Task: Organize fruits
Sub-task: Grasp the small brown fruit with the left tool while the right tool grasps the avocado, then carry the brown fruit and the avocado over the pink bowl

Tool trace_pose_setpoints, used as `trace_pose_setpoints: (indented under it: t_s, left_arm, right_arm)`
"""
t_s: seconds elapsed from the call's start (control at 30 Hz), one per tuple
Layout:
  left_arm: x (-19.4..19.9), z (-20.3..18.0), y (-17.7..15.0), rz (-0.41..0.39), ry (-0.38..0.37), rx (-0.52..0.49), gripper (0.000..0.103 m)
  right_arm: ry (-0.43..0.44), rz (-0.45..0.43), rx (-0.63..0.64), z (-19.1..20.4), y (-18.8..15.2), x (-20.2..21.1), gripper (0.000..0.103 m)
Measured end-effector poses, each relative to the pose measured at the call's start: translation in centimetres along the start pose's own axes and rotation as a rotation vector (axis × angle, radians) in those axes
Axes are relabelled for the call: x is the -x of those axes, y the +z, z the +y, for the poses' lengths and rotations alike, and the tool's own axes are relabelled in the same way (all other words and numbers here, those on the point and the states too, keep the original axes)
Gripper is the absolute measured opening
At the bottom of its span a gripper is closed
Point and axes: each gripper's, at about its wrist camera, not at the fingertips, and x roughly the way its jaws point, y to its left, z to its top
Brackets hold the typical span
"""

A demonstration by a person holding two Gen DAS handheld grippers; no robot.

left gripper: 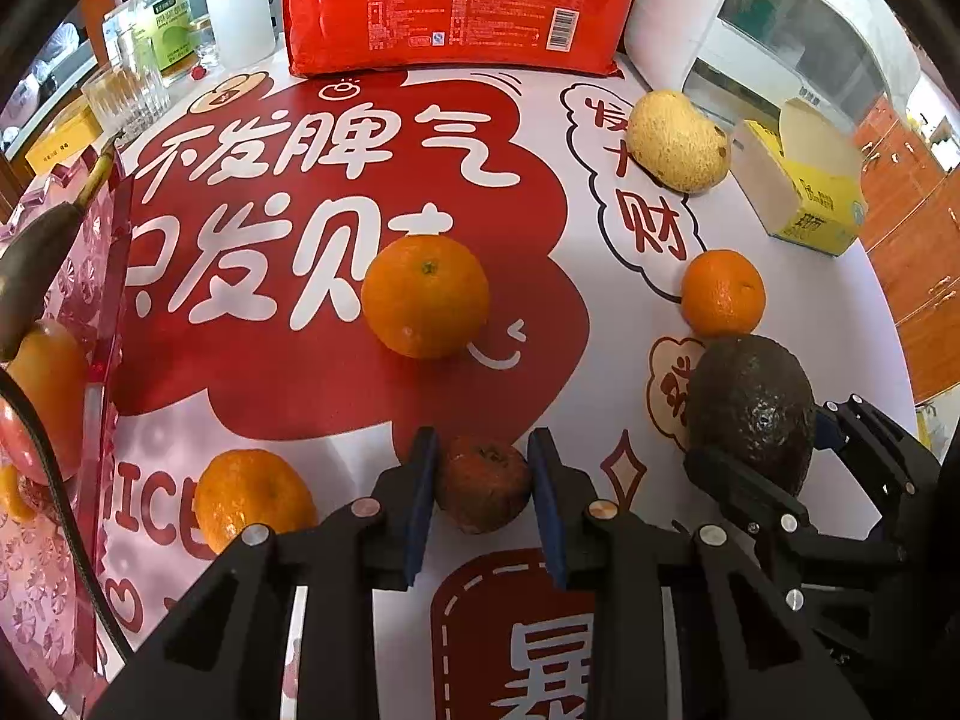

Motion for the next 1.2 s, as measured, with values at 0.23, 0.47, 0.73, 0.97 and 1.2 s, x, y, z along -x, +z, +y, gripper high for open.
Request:
trace_pose_setpoints:
  t_s: [0.23,0.47,0.73,0.97,1.2]
  left_arm:
    - [2.8,-0.5,-1.0,-0.036,-0.022,-0.002,0.028]
    - [6.8,-0.9,-3.0,-0.074,-0.066,-0.013,0.028]
    - [12.8,-1.3,-6.4,-0.131,-0.103,-0.064,0.028]
    - [18.2,0.0,-9.0,-0.212,-0.086,-0.092,0.028]
    - [22.9,4.1,-11.5,-0.287,-0.063,-0.029,0.028]
  right_arm:
    - [0.004,0.063,-0.085,-0.1,-0.7,0.9,0.057]
    - [0.006,0.124,-0.204,0.6,-3.3,3.1,0.057]
    - [-0.032,0.104,-0.273,2.8,-6.0,8.2,0.057]
    - [-0.049,0.021,-0.293,5.6,-6.0,11.7,0.057]
    - [-0.024,-0.008,-0.235,9.8,-5.5,13.0,0.057]
